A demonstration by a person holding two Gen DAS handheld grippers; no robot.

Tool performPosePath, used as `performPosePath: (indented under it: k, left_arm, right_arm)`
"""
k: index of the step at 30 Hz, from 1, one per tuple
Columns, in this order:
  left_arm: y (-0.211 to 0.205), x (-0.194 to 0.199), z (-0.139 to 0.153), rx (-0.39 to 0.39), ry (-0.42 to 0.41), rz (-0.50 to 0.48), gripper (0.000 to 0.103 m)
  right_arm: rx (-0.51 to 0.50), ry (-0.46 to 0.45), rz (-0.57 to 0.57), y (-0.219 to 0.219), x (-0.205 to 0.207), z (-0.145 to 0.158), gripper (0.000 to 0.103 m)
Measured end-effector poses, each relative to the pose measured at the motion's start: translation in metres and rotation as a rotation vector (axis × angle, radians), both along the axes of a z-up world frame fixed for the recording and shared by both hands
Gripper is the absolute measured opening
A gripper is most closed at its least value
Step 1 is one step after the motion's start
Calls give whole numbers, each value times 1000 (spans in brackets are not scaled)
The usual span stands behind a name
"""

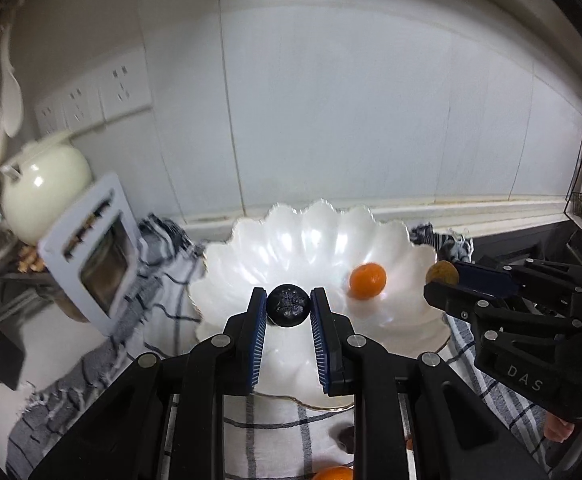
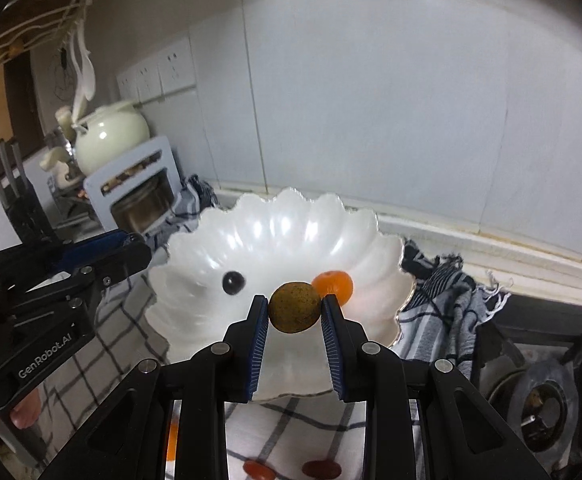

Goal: Organize fruits
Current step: 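Carry the blueberry and yellow fruit over the white bowl with both tools, then open both tools to drop the fruits into the bowl and withdraw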

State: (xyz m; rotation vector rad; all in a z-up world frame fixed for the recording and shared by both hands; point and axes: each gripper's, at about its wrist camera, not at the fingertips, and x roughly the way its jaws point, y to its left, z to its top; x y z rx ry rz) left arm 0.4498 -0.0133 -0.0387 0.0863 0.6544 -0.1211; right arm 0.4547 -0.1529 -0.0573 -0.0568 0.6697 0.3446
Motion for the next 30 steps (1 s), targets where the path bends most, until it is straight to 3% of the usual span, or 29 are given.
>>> performPosePath:
  k: [14,24,28,30]
  left_arm:
    - [1,43,-46,-4,196,-5,23]
    - [-3,51,-57,17,229,-11,23]
    - [-1,50,-55,8,220,-8,41]
    - [0,47,-52,18,204,4,42]
  right_arm:
    - [-27,136,8,2,39,-30,29]
    - [-44,186,18,5,48,-40,29]
    - [-32,189,16,5,48,-41,33]
    - [-29,189,10,4,47,-40,38]
